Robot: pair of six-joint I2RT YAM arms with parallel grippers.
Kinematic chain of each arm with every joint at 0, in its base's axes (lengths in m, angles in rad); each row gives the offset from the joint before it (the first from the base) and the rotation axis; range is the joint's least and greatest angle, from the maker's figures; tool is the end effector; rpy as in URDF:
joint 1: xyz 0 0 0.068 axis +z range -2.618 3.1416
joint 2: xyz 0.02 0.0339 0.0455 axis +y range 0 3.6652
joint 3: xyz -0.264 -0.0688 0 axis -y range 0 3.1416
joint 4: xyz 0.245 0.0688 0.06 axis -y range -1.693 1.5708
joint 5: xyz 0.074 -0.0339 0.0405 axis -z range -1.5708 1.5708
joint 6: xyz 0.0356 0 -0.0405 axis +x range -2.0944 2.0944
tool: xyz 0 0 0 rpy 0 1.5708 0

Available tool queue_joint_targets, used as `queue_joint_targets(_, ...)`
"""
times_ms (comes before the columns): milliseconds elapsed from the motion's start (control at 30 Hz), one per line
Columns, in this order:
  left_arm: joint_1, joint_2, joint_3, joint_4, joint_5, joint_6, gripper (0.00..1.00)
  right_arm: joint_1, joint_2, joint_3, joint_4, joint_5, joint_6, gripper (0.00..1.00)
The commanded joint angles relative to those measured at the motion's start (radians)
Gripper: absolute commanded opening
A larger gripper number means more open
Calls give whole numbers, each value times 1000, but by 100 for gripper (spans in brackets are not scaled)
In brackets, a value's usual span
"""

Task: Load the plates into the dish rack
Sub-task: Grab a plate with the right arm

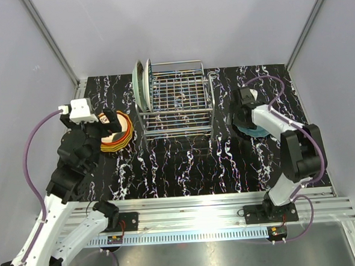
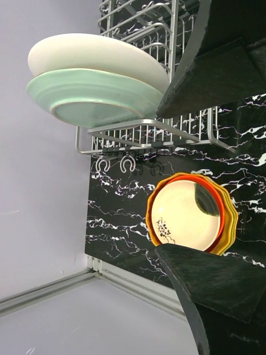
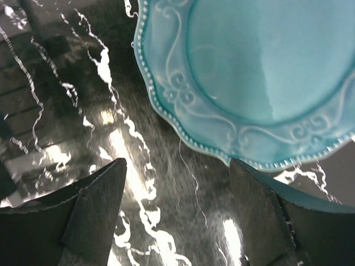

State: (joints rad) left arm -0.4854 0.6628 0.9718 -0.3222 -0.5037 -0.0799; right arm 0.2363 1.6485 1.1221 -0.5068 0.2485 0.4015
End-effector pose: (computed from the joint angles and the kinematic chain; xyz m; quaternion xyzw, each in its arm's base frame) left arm 0.1250 -0.0465 0.4062 -0.0327 0.7104 -0.0194 0.7027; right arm 0.3307 0.0706 0.2123 0.1117 0.9507 -0.0308 0.2877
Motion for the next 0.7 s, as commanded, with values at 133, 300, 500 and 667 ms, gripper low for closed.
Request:
queue_joint_targets(133, -4, -9, -1, 28, -39, 6, 99, -3, 115, 128, 5, 74, -35, 83)
queue_joint_targets(300, -4, -9, 1, 23, -44, 6, 99, -3, 207, 202, -15, 133, -52, 82)
queue_joint_targets(500, -5, -9, 1, 21, -48, 5, 99, -3, 304, 292, -70, 219, -64, 80)
queue_joint_targets(667, -5, -9, 2, 20, -45, 3, 99, 0, 355, 340, -98, 250, -84, 77)
